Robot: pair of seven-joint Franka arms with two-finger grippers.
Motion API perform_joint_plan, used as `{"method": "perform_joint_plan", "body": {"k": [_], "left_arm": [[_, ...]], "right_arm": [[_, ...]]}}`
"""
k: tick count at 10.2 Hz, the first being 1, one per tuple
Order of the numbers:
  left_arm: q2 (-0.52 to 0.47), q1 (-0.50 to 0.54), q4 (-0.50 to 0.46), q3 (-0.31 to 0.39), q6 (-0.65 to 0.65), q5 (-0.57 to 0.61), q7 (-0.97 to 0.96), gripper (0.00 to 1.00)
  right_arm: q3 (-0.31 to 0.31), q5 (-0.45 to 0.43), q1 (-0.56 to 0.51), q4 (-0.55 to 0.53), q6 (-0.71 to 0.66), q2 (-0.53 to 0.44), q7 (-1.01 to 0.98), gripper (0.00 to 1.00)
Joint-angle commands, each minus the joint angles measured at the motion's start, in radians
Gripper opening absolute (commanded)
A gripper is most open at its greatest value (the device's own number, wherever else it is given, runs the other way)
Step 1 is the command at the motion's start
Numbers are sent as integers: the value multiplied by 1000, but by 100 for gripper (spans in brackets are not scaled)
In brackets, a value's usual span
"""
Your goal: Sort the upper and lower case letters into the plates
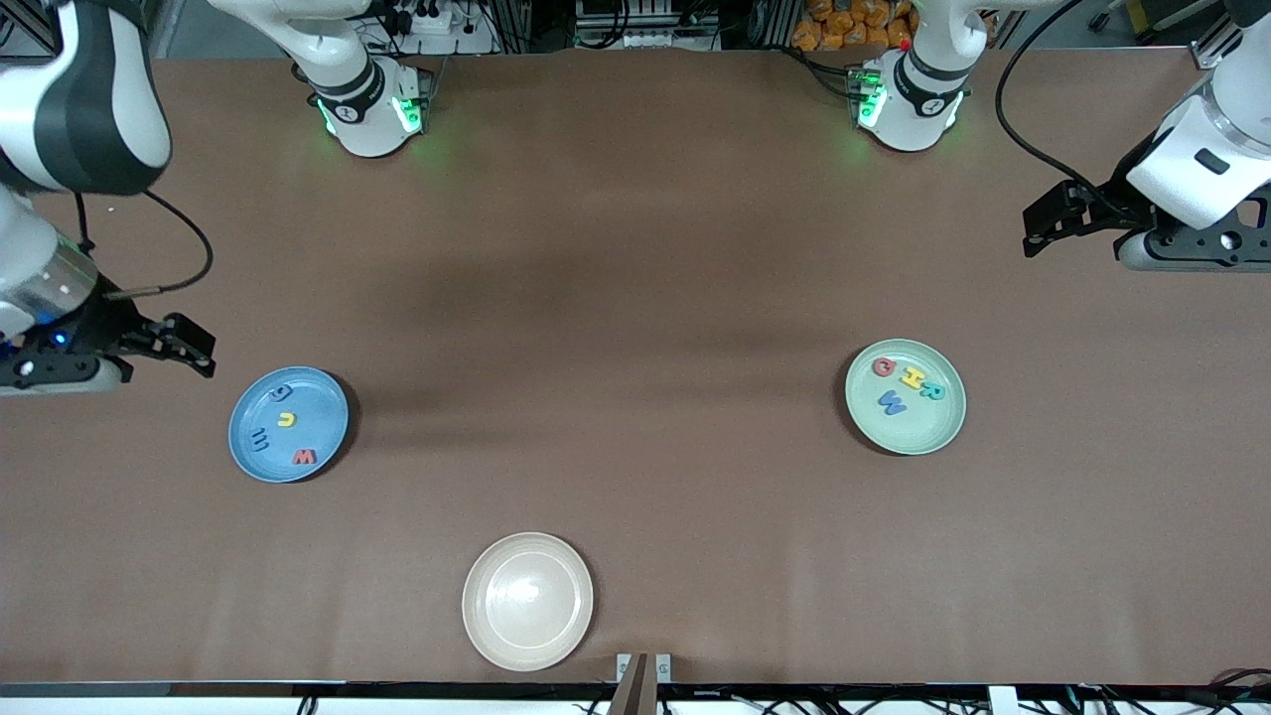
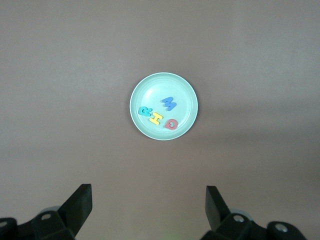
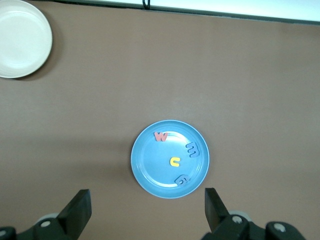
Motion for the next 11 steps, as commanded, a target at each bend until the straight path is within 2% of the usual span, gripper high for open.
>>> {"method": "perform_joint_plan", "body": {"k": [1, 3, 5, 6, 11], "left_arm": [[6, -2, 17, -1, -6, 6, 1, 100], [4, 1, 16, -3, -8, 6, -2, 100], [3, 1, 16, -3, -9, 7, 2, 100], [3, 1, 16, -5, -9, 9, 1, 100], [3, 1, 16, -6, -11, 9, 1, 100]], "right_arm": [[17, -17, -2, 99, -143, -15, 3, 100], [25, -14, -3, 153, -217, -33, 6, 100], [17, 70, -11, 210, -297, -36, 6, 100], [14, 78, -12, 236, -334, -35, 6, 100], [8, 59, -12, 267, -414, -35, 3, 100]]}}
